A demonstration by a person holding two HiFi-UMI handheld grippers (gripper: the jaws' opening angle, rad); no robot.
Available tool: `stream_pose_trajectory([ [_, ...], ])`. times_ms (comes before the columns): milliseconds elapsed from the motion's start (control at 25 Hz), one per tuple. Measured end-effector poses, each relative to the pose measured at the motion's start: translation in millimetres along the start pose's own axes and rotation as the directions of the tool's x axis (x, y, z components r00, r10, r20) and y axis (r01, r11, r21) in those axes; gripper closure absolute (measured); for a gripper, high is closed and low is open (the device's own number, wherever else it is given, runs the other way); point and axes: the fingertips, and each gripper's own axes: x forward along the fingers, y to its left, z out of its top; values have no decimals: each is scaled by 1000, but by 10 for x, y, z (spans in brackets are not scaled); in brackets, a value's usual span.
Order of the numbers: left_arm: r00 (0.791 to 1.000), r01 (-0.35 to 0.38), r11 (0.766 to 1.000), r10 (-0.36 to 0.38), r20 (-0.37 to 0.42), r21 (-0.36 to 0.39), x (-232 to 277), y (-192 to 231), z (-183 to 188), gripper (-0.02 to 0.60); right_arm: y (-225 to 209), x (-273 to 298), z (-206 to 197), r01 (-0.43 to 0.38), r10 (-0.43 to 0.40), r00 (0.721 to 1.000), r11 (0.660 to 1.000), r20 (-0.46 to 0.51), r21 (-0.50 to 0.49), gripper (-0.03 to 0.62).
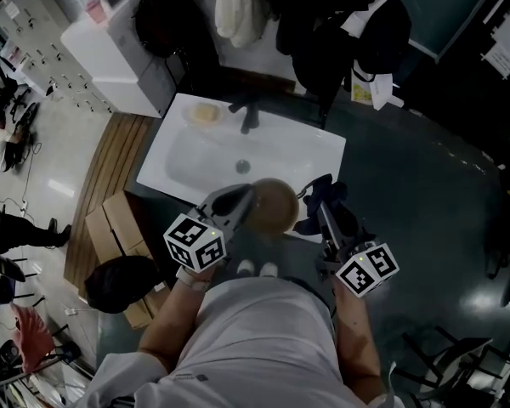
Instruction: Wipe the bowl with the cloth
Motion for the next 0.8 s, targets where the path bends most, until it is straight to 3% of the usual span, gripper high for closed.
stream_pose_trajectory([
  [400, 999, -28, 992, 24, 33, 120, 10, -15, 67, 560, 131, 33, -82, 42, -56, 998, 956, -42, -292, 525],
  [800, 999, -46, 985, 42, 28, 168, 27, 45, 61, 560, 46, 84, -161, 88, -115, 991, 940, -64, -328, 526],
])
